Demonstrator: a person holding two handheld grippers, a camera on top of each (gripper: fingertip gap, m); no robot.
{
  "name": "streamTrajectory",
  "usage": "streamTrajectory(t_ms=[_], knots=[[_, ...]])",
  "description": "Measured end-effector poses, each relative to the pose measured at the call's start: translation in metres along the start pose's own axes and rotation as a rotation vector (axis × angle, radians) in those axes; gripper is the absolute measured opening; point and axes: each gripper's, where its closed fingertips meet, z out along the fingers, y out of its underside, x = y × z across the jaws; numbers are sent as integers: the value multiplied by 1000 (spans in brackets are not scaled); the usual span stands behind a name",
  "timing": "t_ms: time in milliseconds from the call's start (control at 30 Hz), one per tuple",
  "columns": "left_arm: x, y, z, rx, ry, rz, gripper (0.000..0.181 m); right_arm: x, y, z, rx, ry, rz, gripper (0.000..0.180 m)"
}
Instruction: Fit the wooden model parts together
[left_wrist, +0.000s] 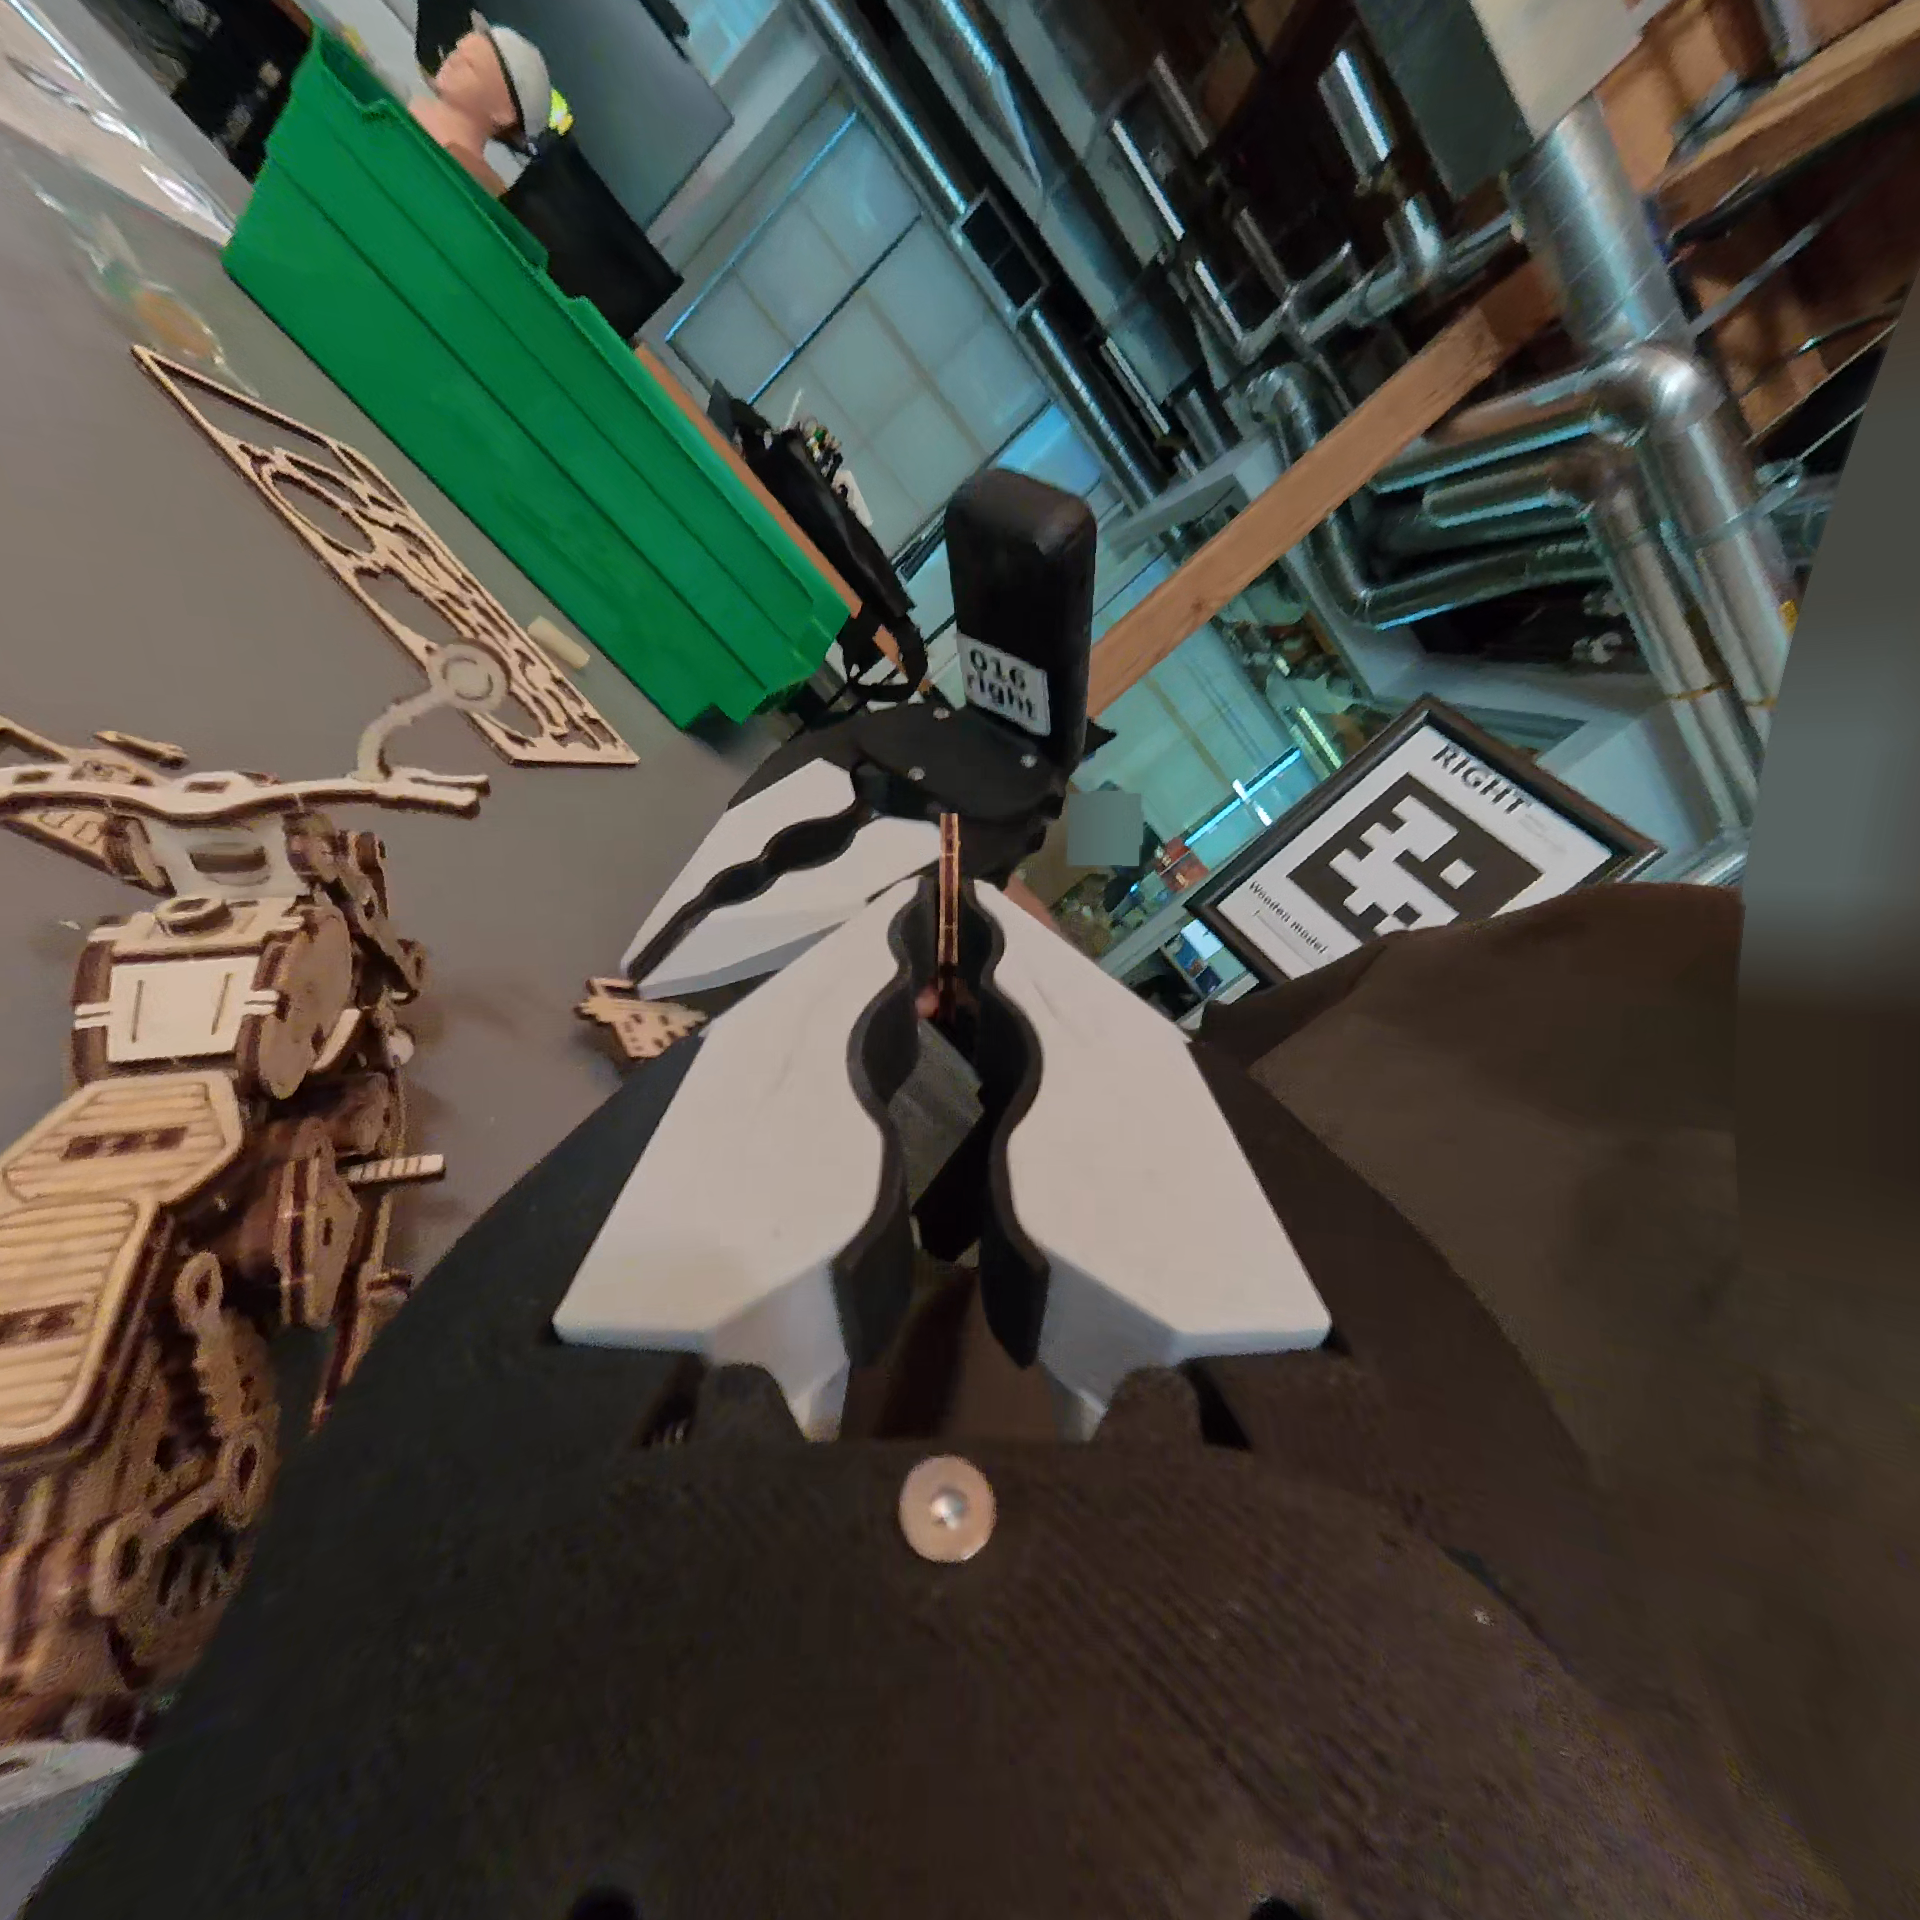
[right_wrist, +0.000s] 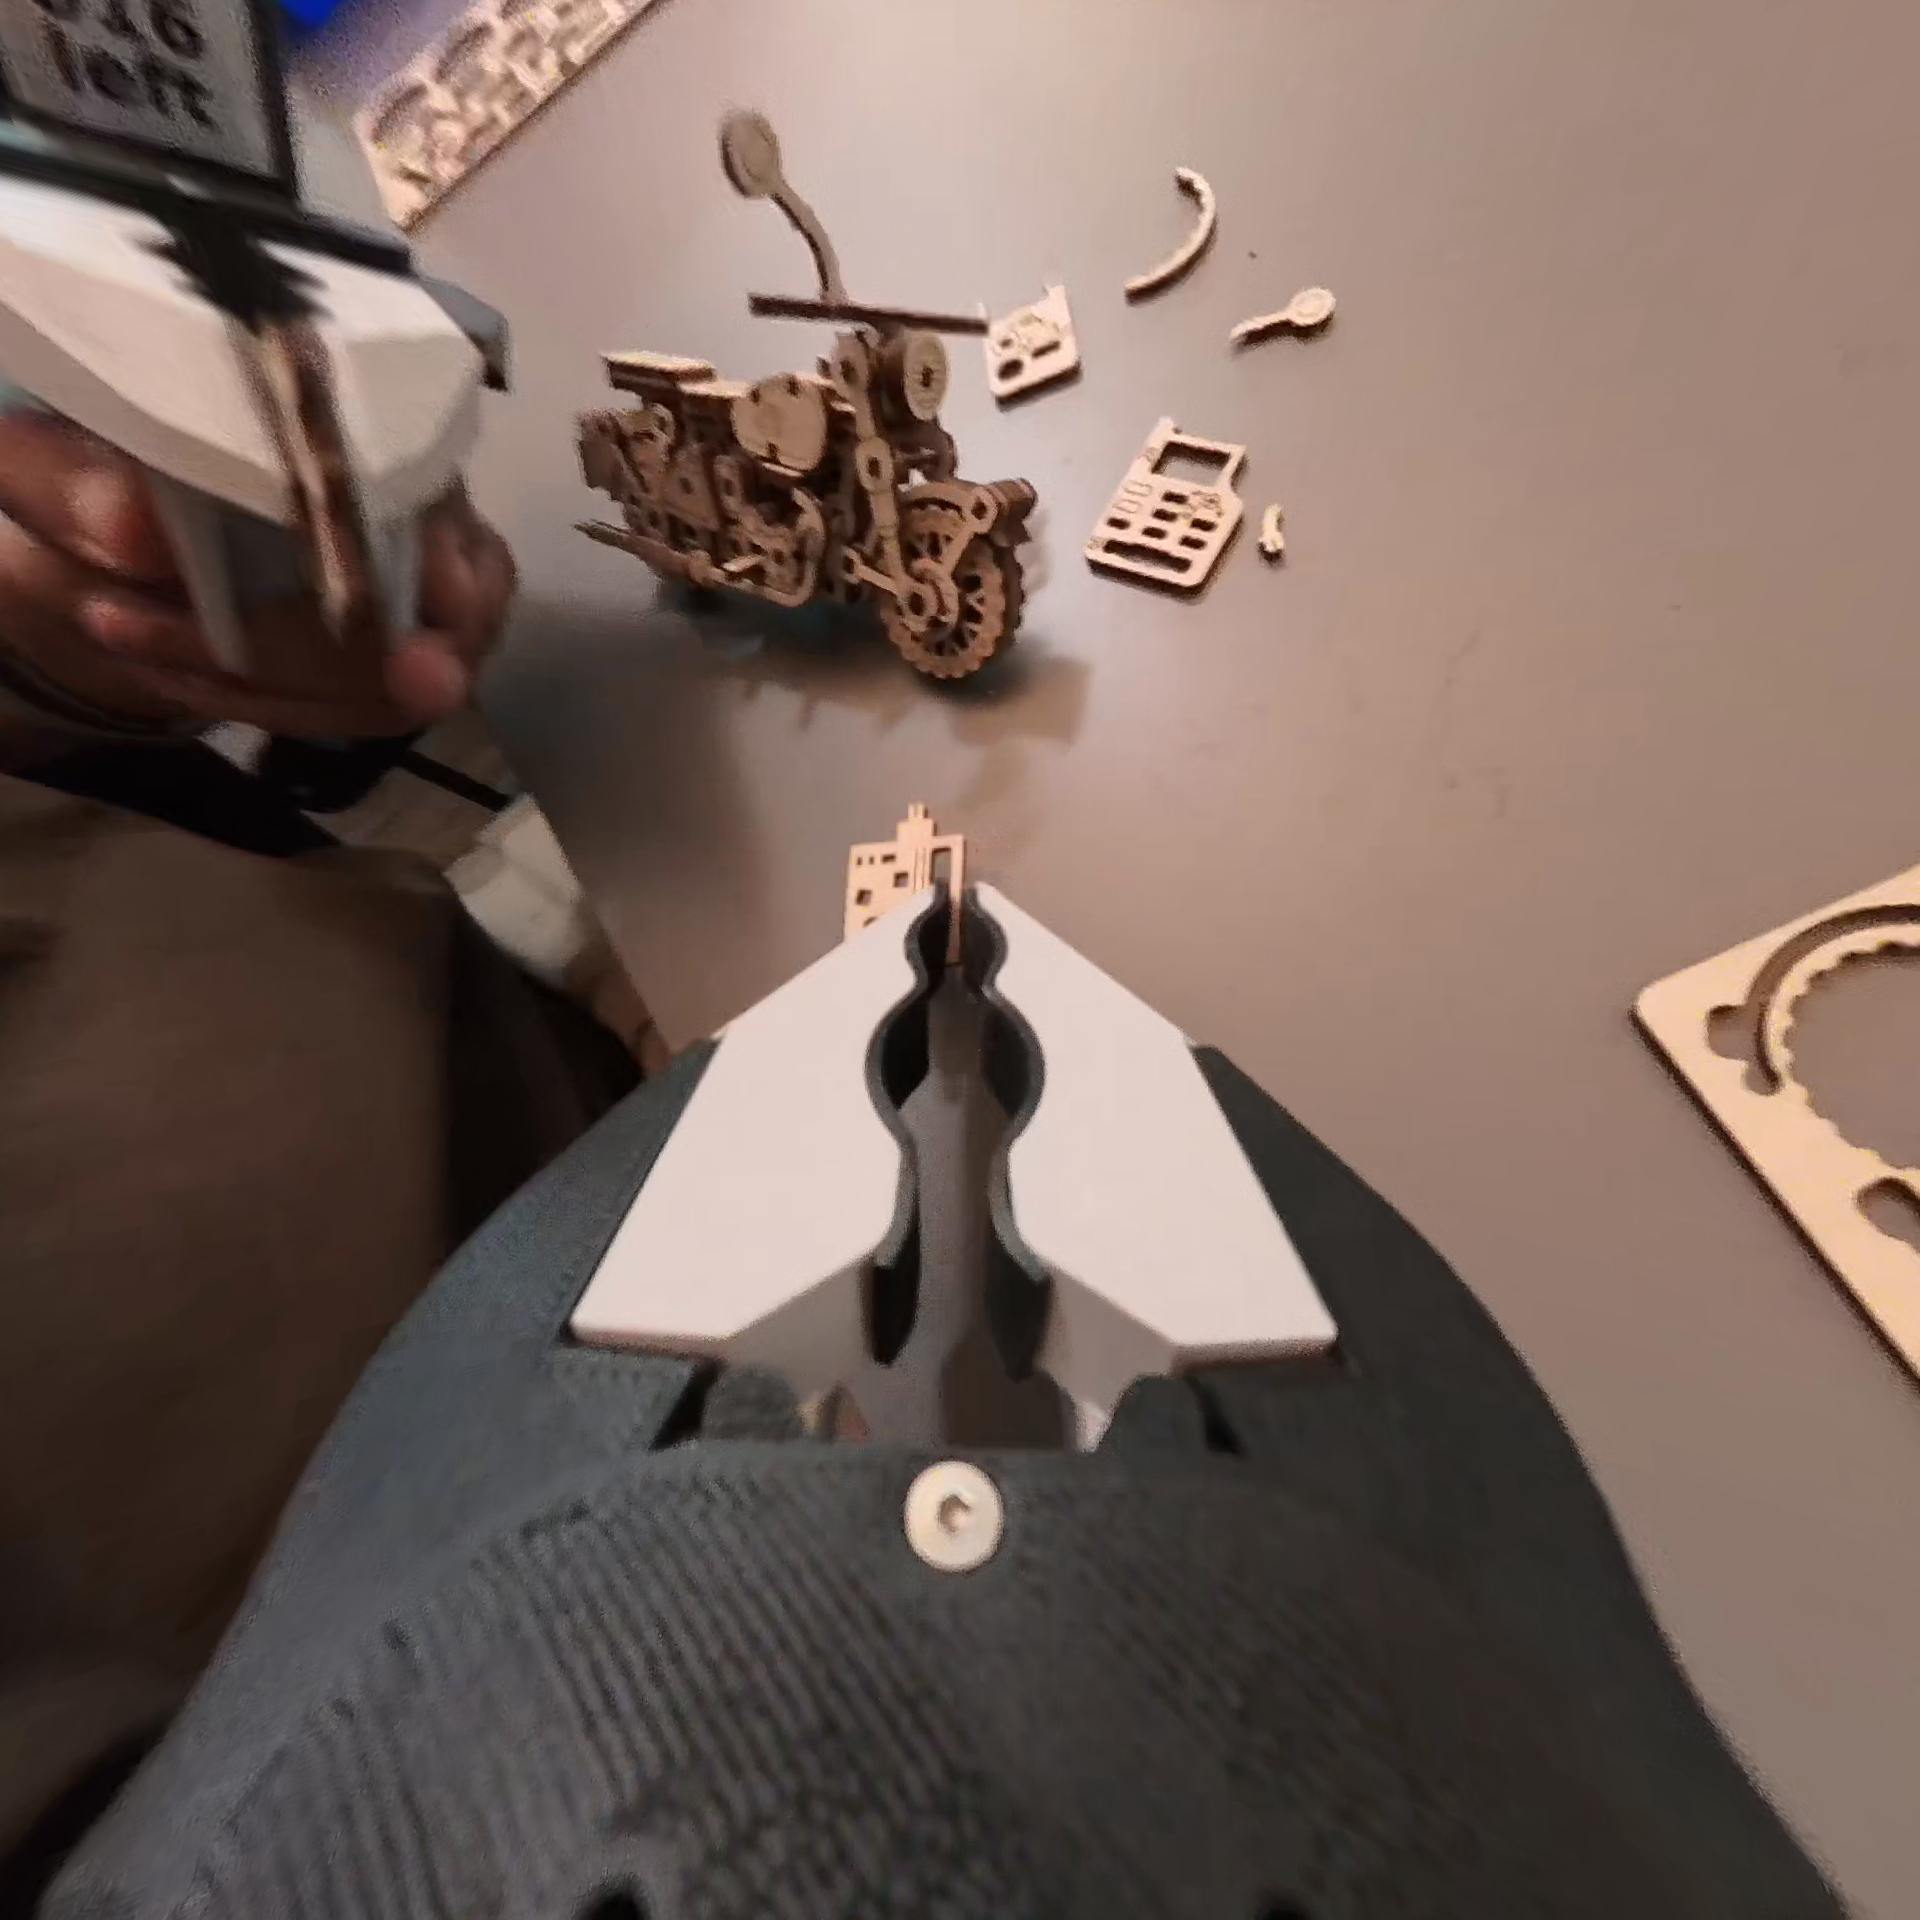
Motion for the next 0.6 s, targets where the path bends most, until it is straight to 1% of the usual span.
streamTrajectory(t_ms=[67,133,167,200,267,367,433,467,500,533,600], knots=[[0,5,2,-27,-15,22,1,-2,-2,-4,10,-21,21,2],[-1,8,3,-40,-26,32,1,3,-2,-5,10,27,-5,2],[-2,8,3,-41,-28,27,1,3,-1,-4,1,43,-21,7],[-3,8,3,-41,-31,18,1,0,0,-3,-11,41,-42,0],[-6,8,2,-38,-41,2,1,-6,-1,-2,-15,47,-82,0],[-9,6,1,-34,-49,-3,1,1,-4,-4,-13,123,-126,2],[-9,6,1,-35,-50,-6,1,2,0,-4,-33,122,-106,28],[-10,7,1,-36,-49,-11,1,-1,2,-2,-40,94,-75,38],[-10,7,1,-37,-47,-15,1,-2,5,1,-53,75,-49,45],[-10,8,2,-39,-46,-19,1,-2,10,3,-77,73,-42,46],[-10,8,2,-42,-49,-20,1,0,11,4,-84,104,-79,41]])
